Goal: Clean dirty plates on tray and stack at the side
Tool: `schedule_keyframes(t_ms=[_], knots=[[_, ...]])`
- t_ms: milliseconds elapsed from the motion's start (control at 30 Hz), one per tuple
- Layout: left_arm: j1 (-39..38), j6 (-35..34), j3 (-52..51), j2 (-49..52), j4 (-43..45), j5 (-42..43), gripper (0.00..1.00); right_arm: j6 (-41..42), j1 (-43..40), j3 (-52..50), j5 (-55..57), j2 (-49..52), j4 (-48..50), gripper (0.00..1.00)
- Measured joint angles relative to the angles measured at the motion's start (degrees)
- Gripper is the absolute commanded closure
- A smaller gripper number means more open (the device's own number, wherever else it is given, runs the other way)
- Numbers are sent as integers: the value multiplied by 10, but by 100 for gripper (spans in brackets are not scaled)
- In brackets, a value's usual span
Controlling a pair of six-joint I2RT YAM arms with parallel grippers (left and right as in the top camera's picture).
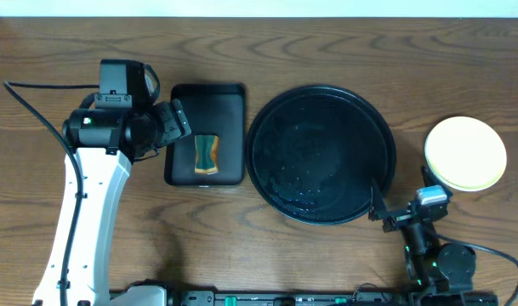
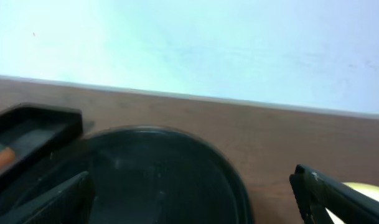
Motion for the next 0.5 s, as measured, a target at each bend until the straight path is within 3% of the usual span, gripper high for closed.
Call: schedule_keyframes(t_ms=[500], knots=[[0, 0, 0, 0, 0, 0, 15, 0, 0, -19, 5, 1, -1, 1]])
